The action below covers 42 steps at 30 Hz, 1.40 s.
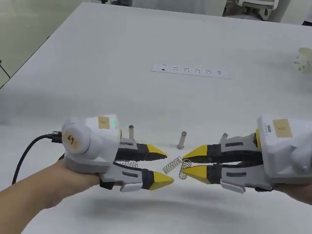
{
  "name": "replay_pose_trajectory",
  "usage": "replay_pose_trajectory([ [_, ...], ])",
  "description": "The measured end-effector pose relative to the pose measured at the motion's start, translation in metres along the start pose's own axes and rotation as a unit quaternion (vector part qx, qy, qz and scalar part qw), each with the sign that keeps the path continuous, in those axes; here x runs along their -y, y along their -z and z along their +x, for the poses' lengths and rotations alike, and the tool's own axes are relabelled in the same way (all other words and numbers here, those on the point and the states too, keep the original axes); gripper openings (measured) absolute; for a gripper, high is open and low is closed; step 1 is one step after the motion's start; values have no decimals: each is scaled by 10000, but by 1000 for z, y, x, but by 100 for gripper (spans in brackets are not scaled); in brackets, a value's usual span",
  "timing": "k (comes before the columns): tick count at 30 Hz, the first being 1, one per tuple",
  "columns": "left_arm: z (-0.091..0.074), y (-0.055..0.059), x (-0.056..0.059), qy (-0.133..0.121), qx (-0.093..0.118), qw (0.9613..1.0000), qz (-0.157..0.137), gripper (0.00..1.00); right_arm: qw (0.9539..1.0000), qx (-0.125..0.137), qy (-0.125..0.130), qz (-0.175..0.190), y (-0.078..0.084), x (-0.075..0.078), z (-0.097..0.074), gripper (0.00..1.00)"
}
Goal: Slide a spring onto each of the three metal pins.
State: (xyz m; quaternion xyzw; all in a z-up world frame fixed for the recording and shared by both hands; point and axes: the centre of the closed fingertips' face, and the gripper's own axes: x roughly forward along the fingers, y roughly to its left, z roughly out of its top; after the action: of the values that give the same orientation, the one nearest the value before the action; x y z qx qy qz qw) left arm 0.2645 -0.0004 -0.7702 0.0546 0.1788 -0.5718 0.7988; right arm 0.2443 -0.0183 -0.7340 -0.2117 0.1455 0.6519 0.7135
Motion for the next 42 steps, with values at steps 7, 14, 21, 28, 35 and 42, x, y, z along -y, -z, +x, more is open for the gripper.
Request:
replay_pose_trajectory([
  [7, -22, 5, -9, -280, 20, 9996, -77, 38, 10000, -50, 47, -15, 2, 3, 0, 7],
  [14, -39, 11, -17, -556, 51, 9983, -182, 49, 10000, -55, 75, 10, 4, 5, 1, 7],
  [21, -52, 15, -25, -847, 130, 9957, -345, 68, 9998, -98, 159, 51, 10, 8, -2, 7],
  [28, -64, 23, -36, -1134, 106, 9924, -458, 90, 9995, -125, 251, 124, 18, 10, -8, 7],
  [35, -73, 29, -42, -1325, 115, 9895, -572, 98, 9985, -150, 454, 258, 27, 18, -18, 7],
  [42, -77, 32, -44, -1397, 117, 9882, -624, 98, 9971, -206, 637, 359, 37, 24, -29, 7],
])
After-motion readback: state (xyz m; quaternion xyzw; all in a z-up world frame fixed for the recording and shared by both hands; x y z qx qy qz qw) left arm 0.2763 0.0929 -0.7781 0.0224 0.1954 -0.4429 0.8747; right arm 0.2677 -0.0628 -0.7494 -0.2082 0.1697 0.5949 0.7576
